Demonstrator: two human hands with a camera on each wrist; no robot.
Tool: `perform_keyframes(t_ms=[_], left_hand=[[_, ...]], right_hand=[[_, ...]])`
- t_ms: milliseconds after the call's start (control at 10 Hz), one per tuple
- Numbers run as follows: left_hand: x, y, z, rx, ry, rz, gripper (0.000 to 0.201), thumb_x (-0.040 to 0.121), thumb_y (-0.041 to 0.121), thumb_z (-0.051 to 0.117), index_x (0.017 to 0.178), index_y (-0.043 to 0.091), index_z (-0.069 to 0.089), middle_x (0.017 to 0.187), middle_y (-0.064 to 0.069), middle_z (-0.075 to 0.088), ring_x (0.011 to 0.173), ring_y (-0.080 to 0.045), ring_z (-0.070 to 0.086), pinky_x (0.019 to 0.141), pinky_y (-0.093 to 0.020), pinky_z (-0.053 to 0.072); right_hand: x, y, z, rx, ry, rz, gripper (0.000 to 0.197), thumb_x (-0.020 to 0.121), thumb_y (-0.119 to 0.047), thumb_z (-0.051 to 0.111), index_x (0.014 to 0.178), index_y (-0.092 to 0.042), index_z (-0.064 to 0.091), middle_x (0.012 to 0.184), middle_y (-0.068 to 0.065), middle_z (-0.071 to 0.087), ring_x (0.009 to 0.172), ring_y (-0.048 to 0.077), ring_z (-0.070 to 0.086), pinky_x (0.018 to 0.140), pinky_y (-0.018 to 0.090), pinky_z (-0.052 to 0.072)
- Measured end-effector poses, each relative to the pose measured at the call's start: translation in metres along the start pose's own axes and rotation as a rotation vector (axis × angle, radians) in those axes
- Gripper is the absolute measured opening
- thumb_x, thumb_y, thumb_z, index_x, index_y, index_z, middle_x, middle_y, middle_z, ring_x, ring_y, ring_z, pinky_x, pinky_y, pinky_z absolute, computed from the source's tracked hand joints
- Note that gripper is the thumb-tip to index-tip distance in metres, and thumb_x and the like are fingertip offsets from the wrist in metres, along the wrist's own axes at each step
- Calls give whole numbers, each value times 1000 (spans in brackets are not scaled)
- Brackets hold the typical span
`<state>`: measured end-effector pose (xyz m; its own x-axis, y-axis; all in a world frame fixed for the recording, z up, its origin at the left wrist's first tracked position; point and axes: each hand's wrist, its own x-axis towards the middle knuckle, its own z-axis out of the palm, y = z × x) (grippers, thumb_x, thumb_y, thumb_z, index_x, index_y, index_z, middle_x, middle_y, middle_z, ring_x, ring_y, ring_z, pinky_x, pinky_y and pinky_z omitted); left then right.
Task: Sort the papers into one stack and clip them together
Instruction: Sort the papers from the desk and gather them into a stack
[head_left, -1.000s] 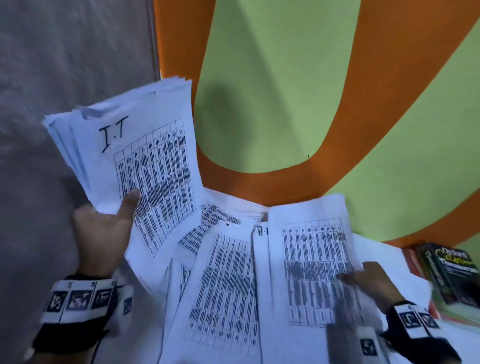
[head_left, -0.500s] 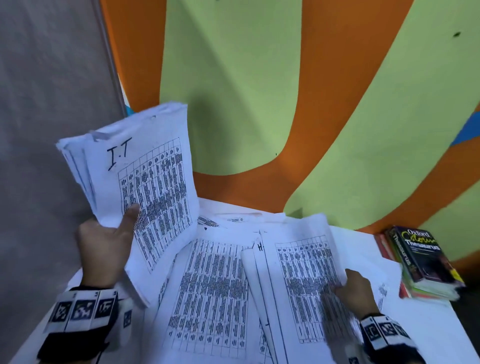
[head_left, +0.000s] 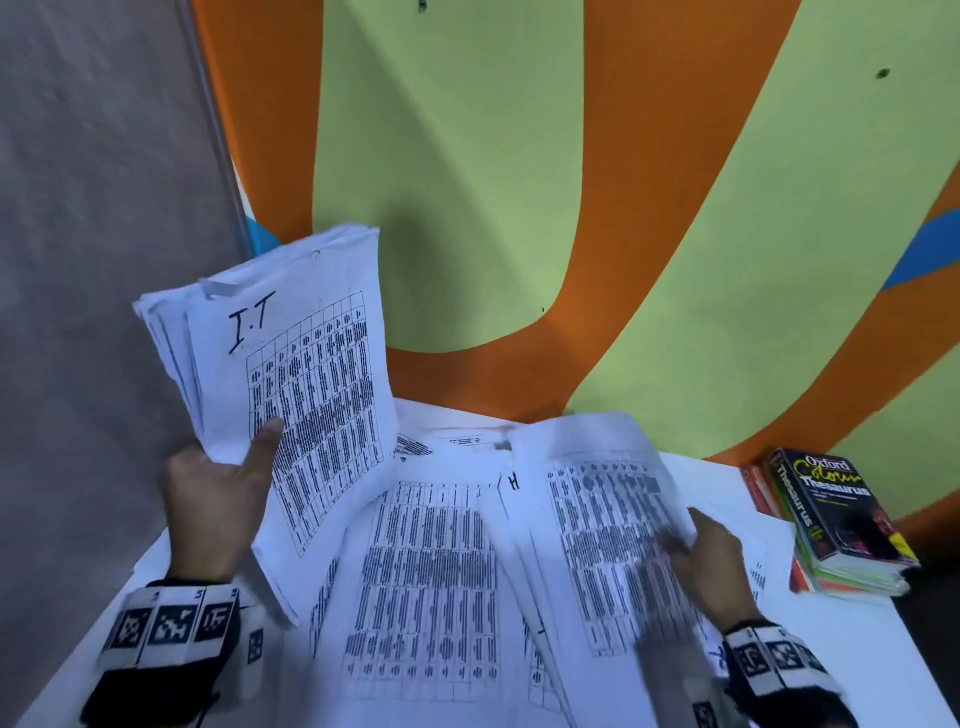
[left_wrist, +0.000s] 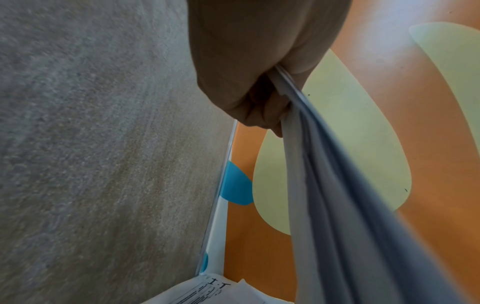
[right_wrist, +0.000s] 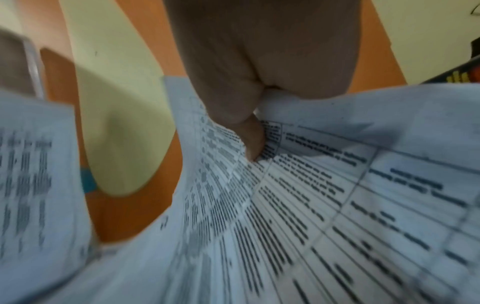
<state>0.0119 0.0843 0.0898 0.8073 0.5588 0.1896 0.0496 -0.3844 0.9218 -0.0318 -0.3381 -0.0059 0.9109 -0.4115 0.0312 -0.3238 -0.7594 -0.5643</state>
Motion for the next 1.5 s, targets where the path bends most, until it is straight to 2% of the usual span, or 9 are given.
perform_keyframes(t_ms=[200, 400, 600, 700, 900, 1100, 1300, 1400, 1500], left_hand=[[2, -9, -8, 24, -11, -18, 63, 79, 37, 73, 49, 16, 22, 46, 0, 32, 26, -12, 27, 28, -20, 13], [-3, -11, -6, -22, -27, 1, 59, 81, 32, 72, 50, 16, 24, 48, -1, 33, 25, -12, 25, 28, -18, 12], [-4, -12, 0, 22, -27, -18, 58, 78, 37, 72, 51, 18, 25, 49, -1, 34, 31, -12, 21, 28, -17, 14], [-3, -8, 4, -77, -47, 34, 44, 76, 37, 73, 61, 14, 40, 57, -4, 41, 55, -14, 35, 48, -21, 31], [5, 14, 16, -167, -141, 46, 39, 76, 36, 73, 65, 19, 40, 62, -5, 42, 58, -15, 37, 58, -26, 31], [22, 24, 52, -165, -316, 95, 29, 80, 17, 73, 65, 1, 55, 66, -7, 55, 62, -16, 47, 58, -27, 34], [14, 35, 80, -133, -521, 106, 42, 88, 15, 64, 53, 17, 41, 34, 10, 48, 40, -1, 43, 42, -12, 29], [5, 38, 83, -201, -602, 59, 41, 89, 26, 61, 56, 15, 40, 33, 7, 40, 33, -1, 37, 43, -19, 27], [-6, 35, 85, -235, -662, 9, 41, 91, 30, 56, 57, 14, 38, 32, 4, 32, 31, -2, 30, 43, -23, 22]], right_hand=[[22, -21, -65, 344, -73, 21, 19, 80, -5, 73, 94, -2, 61, 81, 14, 68, 73, 29, 66, 65, 37, 53], [45, -4, -65, 195, -18, 64, 31, 80, -8, 75, 57, 6, 60, 56, 24, 59, 51, 25, 52, 55, 29, 36], [45, -1, -54, 107, 67, 40, 24, 88, -8, 64, 66, 3, 61, 54, 18, 55, 52, 31, 54, 54, 32, 41], [50, -16, -82, 140, 123, -29, 29, 91, -12, 62, 64, -2, 56, 50, 12, 50, 44, 18, 43, 46, 28, 38], [57, -54, -159, 391, 244, -164, 44, 85, -24, 71, 61, 8, 53, 52, 2, 53, 47, 13, 47, 45, 24, 39], [59, -88, -195, 621, 178, -156, 42, 91, -15, 63, 58, -16, 37, 38, -7, 39, 32, 9, 34, 39, 18, 30], [68, -97, -170, 837, 3, -28, 12, 91, -9, 59, 91, -22, 61, 69, -9, 70, 71, 11, 65, 78, 37, 52], [70, -95, -148, 850, -55, 42, 9, 88, -8, 63, 86, -17, 61, 61, -6, 70, 68, 18, 64, 75, 37, 54], [69, -100, -124, 768, -19, 78, 40, 90, -9, 64, 58, -15, 40, 35, -7, 43, 32, 7, 38, 43, 15, 38]])
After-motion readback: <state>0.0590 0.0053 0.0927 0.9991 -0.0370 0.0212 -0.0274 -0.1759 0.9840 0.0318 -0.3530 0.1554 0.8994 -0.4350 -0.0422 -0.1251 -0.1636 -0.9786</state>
